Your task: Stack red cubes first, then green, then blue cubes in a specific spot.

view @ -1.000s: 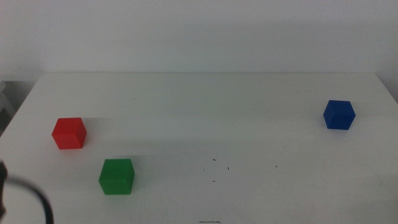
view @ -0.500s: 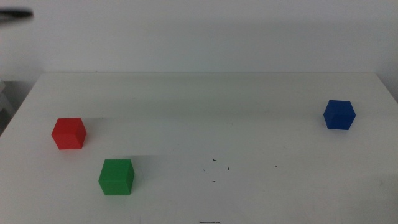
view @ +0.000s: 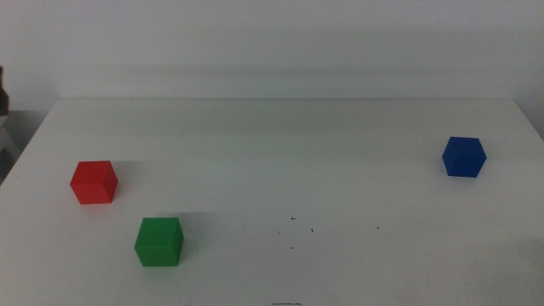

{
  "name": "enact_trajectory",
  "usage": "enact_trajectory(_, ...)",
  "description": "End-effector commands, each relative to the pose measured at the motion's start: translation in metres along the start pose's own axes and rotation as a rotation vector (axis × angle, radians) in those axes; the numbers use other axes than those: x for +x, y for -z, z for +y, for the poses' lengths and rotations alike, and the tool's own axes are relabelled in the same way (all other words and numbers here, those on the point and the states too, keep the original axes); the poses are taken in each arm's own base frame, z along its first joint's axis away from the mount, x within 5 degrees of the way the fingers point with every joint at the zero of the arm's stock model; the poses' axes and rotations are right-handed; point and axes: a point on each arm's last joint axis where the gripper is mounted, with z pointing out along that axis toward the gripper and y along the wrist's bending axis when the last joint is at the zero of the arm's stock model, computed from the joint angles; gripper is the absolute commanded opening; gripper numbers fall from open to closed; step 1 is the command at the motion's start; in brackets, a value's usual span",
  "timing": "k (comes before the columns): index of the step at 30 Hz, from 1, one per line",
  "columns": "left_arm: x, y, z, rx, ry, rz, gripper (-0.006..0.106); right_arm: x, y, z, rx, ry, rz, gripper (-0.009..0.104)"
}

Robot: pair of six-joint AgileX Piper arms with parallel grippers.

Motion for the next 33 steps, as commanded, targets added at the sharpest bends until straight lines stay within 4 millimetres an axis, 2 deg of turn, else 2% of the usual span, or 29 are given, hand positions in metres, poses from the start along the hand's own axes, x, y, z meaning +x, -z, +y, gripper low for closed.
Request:
enact_trajectory(1,-0.016,0.005,-0.001,0.017,-0.004,-0.028,0.092,-0.011,0.002,-0.001,0.007,0.026,-0.101,0.083)
enact_trajectory(5,-0.032,-0.016,-0.004,0.049,-0.031,0.019,0.092,-0.011,0.002,-0.001,0.007,0.026,-0.101,0.083)
enact_trajectory(18,-0.064,-0.111,-0.014,0.112,-0.048,0.208,0.092,-0.011,0.002,-0.001,0.007,0.026,-0.101,0.083)
enact_trajectory(27,-0.067,-0.168,-0.020,0.142,-0.059,0.285,0.092,-0.011,0.002,-0.001,0.007,0.026,-0.101,0.083)
enact_trajectory(33,-0.064,-0.196,-0.022,0.142,-0.056,0.300,0.092,-0.011,0.002,-0.001,0.007,0.026,-0.101,0.083)
